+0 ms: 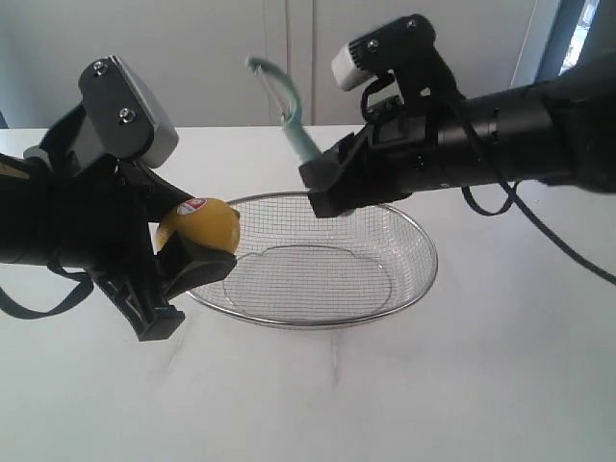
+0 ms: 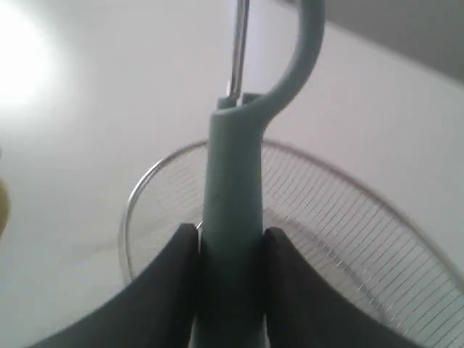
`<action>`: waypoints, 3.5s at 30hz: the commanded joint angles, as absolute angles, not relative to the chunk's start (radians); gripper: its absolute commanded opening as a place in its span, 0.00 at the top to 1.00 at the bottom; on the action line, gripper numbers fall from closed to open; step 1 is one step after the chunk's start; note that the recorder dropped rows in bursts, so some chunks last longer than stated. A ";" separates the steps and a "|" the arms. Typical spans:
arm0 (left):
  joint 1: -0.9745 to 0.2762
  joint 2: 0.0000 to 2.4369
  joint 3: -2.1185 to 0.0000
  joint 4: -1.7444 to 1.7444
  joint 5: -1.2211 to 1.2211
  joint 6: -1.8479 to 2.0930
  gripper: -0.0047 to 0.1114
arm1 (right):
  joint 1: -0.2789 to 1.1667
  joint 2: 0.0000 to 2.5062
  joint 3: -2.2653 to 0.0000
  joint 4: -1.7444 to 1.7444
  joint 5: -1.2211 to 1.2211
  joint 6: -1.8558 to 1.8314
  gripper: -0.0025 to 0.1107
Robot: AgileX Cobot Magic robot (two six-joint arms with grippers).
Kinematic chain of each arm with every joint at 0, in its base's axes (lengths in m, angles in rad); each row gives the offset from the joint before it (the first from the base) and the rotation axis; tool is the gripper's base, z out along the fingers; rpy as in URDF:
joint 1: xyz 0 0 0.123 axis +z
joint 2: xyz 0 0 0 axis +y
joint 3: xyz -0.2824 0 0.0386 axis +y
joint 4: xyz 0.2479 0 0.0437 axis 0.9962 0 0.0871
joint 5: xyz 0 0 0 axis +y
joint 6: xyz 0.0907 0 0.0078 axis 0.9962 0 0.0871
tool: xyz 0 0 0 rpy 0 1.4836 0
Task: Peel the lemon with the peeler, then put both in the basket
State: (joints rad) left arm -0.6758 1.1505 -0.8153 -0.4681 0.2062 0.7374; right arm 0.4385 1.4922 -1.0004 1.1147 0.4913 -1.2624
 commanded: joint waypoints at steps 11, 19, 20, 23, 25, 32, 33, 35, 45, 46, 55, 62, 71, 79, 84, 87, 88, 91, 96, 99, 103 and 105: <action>-0.682 1.145 -0.811 -0.492 0.203 0.734 0.96 | 0.390 1.736 -1.245 0.312 0.679 -0.387 0.98; -0.682 1.145 -0.811 -0.492 0.203 0.734 0.96 | 0.390 1.875 -1.245 0.339 0.604 -0.410 0.98; -0.682 1.145 -0.811 -0.492 0.203 0.734 0.96 | 0.390 1.885 -1.245 0.341 0.604 -0.414 0.98; -0.682 1.145 -0.811 -0.492 0.203 0.734 0.96 | 0.397 1.907 -1.245 0.342 0.609 -0.425 0.98; -0.682 1.145 -0.811 -0.492 0.203 0.734 0.96 | 0.411 1.920 -1.245 0.342 0.609 -0.454 0.98; -0.682 1.145 -0.811 -0.492 0.203 0.734 0.96 | 0.441 1.929 -1.245 0.342 0.590 -0.500 0.96; -0.682 1.145 -0.811 -0.492 0.203 0.734 0.96 | 0.441 1.929 -1.245 0.340 0.590 -0.500 0.94; -0.682 1.145 -0.811 -0.492 0.203 0.734 0.96 | 0.441 1.929 -1.245 0.340 0.590 -0.500 0.87; -0.682 1.145 -0.811 -0.492 0.203 0.734 0.96 | 0.441 1.927 -1.245 0.342 0.586 -0.492 0.47; -0.682 1.145 -0.811 -0.492 0.203 0.734 0.96 | 0.441 1.923 -1.245 0.346 0.586 -0.492 0.44; -0.682 1.145 -0.811 -0.492 0.207 0.734 0.96 | 0.441 1.760 -1.245 0.346 0.592 -0.490 0.41; -0.682 1.145 -0.811 -0.492 0.207 0.734 0.96 | 0.441 1.569 -1.245 0.342 0.662 -0.490 0.41; -0.682 1.145 -0.811 -0.492 0.209 0.734 0.96 | 0.441 1.402 -1.243 0.340 0.947 -0.410 0.66; -0.682 1.145 -0.811 -0.492 0.211 0.734 0.96 | 0.441 1.346 -1.224 0.340 1.145 -0.356 0.98; -0.682 1.145 -0.811 -0.492 0.211 0.734 0.96 | 0.441 1.279 -1.155 0.338 1.128 -0.350 0.98; -0.682 1.145 -0.811 -0.492 0.211 0.734 0.96 | 0.441 1.236 -1.105 0.338 1.110 -0.326 0.98; -0.682 1.145 -0.811 -0.492 0.211 0.734 0.96 | 0.441 1.224 -1.089 0.338 1.102 -0.322 0.98; -0.682 1.145 -0.811 -0.492 0.211 0.734 0.96 | 0.441 1.196 -1.055 0.338 1.075 -0.314 0.98; -0.682 1.145 -0.811 -0.492 0.211 0.734 0.96 | 0.441 1.190 -1.038 0.338 1.043 -0.314 0.98; -0.682 1.145 -0.811 -0.492 0.215 0.734 0.96 | 0.441 1.190 -1.038 0.346 1.044 -0.299 0.98; -0.682 1.145 -0.811 -0.492 0.222 0.734 0.96 | 0.441 1.190 -1.038 0.350 1.044 -0.290 0.98; -0.682 1.145 -0.811 -0.492 0.230 0.734 0.96 | 0.441 1.190 -1.038 0.350 1.044 -0.290 0.98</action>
State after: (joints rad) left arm -0.6758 1.1505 -0.8153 -0.4739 0.2155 0.7374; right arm 0.4393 1.1984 -1.0433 0.3403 1.0553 -0.2958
